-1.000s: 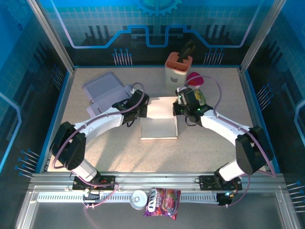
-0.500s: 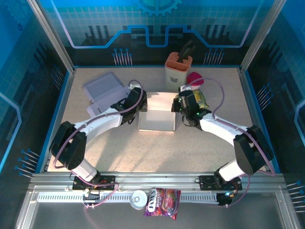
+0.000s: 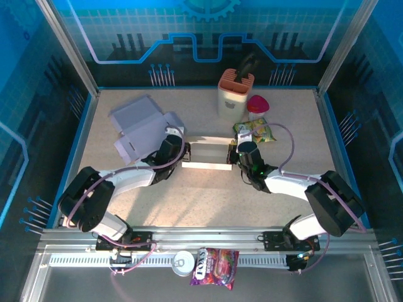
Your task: Fold the paper box
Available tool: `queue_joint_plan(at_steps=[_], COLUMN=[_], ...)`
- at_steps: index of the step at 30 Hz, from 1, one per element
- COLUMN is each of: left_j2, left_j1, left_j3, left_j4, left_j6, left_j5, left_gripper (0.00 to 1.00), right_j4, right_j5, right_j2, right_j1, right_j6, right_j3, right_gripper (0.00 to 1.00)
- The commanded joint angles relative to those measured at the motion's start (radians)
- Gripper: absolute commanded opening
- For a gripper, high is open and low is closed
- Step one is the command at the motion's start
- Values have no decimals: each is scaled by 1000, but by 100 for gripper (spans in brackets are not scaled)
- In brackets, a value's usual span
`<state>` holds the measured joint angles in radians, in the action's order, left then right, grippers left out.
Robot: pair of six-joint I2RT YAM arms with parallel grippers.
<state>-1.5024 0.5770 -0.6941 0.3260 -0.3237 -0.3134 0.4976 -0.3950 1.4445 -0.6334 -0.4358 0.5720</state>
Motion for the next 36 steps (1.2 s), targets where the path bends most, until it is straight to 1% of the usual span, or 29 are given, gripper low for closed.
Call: queue_joint_plan(at_steps=[1,2,4,7,10,13,15,18,21,25,28,32,36], left_j2=[20,17,16,17,20,13,7,-2,-5,-11,-24,-34,-38], left_j1=[45,53,72,88,109,128,146,173,184,202,217,233,244], left_j3=[19,23,39,62,78,88,88,87,88,90,88,93,94], left_j4=[135,129,126,123,110,112,107,100,87,85,87,96,92], left_j6=[43,47,51,47,52,52,53,50,26,9,5,-1,-7], left_j5=[148,138,93,25,-55,-102,-136,-198,-231,-259,-276,-286,-293], left_gripper=[0,0,0,0,0,0,0,0,0,0,0,0,0], right_j4=[102,77,-12,-113,-220,-333,-375,-432,-494,-524,-547,-547,-548], right_j5=[45,34,17,2,7,19,34,66,62,7,-36,-46,-48], right_j2=[-15,-17,-33,-78,-142,-211,-248,-293,-349,-457,-503,-495,-457], right_j1=[-67,-69,-72,-77,-78,-77,-77,-83,-96,-137,-159,-162,-161], right_j6=[19,3,-37,-114,-210,-287,-329,-380,-453,-522,-558,-559,-533], right_j3=[1,6,21,19,22,20,20,20,6,-34,-49,-56,-47], right_gripper=[0,3,14,24,38,51,56,59,60,61,62,63,61])
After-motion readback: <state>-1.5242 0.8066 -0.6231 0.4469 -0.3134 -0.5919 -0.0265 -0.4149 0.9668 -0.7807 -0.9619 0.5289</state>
